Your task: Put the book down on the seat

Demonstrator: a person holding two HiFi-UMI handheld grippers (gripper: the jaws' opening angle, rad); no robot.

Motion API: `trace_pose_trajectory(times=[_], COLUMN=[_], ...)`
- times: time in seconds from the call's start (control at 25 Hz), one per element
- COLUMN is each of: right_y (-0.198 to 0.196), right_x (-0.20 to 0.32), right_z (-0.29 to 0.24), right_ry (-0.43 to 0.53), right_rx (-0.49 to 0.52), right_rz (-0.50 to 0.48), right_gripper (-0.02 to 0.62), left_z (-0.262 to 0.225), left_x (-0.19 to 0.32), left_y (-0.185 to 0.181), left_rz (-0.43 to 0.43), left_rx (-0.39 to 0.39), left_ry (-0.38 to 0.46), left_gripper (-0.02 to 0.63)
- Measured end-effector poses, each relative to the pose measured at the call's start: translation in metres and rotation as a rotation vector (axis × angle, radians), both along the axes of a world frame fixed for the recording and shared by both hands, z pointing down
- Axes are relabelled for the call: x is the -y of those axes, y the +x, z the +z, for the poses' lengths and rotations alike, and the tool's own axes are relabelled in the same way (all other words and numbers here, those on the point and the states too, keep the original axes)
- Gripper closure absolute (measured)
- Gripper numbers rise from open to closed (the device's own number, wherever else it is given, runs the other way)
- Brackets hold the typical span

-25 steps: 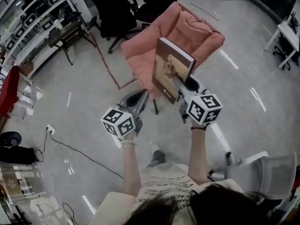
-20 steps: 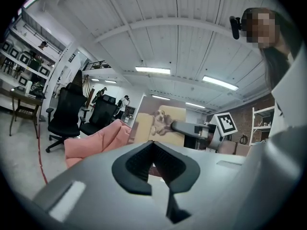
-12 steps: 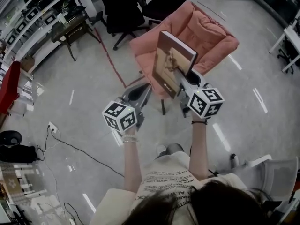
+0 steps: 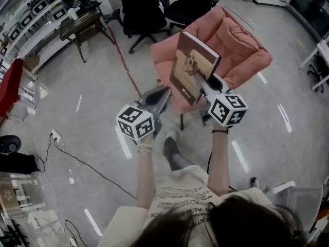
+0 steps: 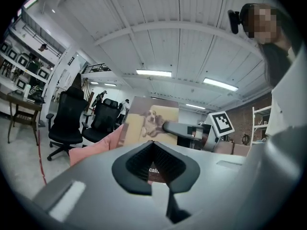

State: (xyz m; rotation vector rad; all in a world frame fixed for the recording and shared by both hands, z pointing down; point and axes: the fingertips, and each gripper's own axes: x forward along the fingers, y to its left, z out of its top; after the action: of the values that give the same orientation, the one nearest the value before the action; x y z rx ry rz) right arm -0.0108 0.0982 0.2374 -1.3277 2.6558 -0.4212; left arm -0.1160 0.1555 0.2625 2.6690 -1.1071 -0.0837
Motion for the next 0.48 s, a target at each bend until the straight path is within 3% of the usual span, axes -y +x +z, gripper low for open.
trace_pose_trajectory(times=[0.48], right_y=[-0.067], right_x=[0.146], right_z=[0.024], right_ry=[-0.06], right_rx=[0.011], right_rz=[0.011], right_gripper=[0.448], left_z=[0.013], left_x=[0.14], left_y=[-0.057], left_rz=[0.018], left_rx=[0.006], left_ry=[-0.04], left_gripper=[0.617])
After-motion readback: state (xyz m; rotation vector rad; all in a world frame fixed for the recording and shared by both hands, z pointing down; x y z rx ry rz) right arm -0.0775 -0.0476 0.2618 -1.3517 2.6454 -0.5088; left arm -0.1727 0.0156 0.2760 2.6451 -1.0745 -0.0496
